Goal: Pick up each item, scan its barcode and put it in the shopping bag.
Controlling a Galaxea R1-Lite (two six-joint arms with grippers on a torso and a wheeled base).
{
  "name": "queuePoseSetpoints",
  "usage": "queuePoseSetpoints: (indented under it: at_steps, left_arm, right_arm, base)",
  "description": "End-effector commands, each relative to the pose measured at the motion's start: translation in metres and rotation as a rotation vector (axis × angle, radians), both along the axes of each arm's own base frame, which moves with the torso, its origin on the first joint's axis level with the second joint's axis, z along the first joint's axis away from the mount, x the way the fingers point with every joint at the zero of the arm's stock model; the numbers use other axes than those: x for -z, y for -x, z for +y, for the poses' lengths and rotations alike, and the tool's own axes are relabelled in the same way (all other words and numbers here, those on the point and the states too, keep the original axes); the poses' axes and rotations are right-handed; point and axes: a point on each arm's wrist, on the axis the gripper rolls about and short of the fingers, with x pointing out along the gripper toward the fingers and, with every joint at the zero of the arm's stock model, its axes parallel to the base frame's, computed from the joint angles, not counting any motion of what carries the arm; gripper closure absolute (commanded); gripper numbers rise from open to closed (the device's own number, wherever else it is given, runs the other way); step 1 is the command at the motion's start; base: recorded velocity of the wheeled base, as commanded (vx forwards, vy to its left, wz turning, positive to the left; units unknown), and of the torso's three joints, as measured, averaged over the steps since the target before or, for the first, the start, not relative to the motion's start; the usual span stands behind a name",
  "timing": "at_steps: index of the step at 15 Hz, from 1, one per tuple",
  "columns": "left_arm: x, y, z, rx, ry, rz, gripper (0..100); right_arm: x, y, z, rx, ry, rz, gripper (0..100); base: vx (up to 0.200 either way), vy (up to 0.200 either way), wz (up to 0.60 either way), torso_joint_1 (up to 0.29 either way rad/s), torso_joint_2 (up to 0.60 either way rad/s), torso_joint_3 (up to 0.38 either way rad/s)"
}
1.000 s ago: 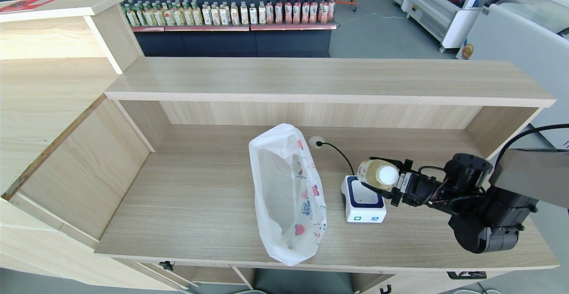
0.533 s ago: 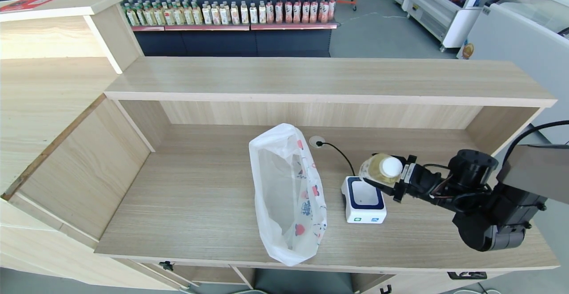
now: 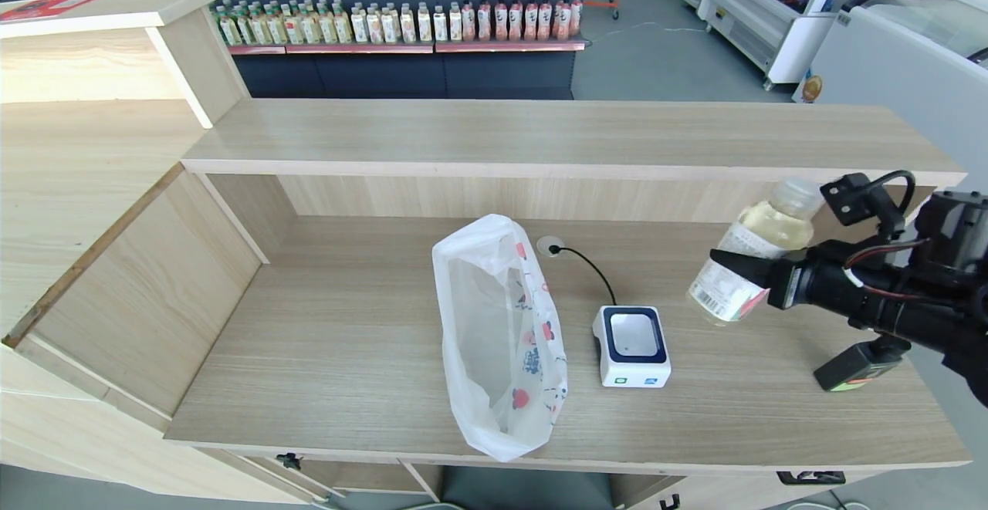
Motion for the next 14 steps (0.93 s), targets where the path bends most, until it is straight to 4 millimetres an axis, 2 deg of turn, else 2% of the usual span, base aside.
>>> queuePoseSetpoints:
  at_steps: [1, 4, 9, 12, 14]
  left_arm:
    - [0.000, 0.000, 0.000, -0.001, 0.000, 0.000, 0]
    - [0.000, 0.000, 0.000, -0.001, 0.000, 0.000, 0]
    - [0.000, 0.000, 0.000, 0.001, -0.002, 0.000, 0]
    - [0.000, 0.000, 0.000, -0.001, 0.000, 0.000, 0]
    - [0.000, 0.000, 0.000, -0.001, 0.002, 0.000, 0]
  right_arm:
    - [-0.032, 0.033, -0.003, 0.074, -0.076, -0.057, 100]
    - [-0.035, 0.044, -0.007, 0.119, -0.103, -0.023, 100]
    - [-0.020, 0.075, -0.007, 0.125, -0.100, 0.024, 100]
    - [-0.020, 0.076, -0.007, 0.119, -0.100, 0.027, 100]
    - [-0.020, 0.074, -0.003, 0.101, -0.101, 0.032, 100]
  base:
    - [0.000, 0.000, 0.00, 0.000, 0.00, 0.000]
    - [0.000, 0.000, 0.00, 0.000, 0.00, 0.000]
    - [0.000, 0.000, 0.00, 0.000, 0.00, 0.000]
    - [0.000, 0.000, 0.00, 0.000, 0.00, 0.000]
    - [0.000, 0.200, 0.00, 0.002, 0.00, 0.002]
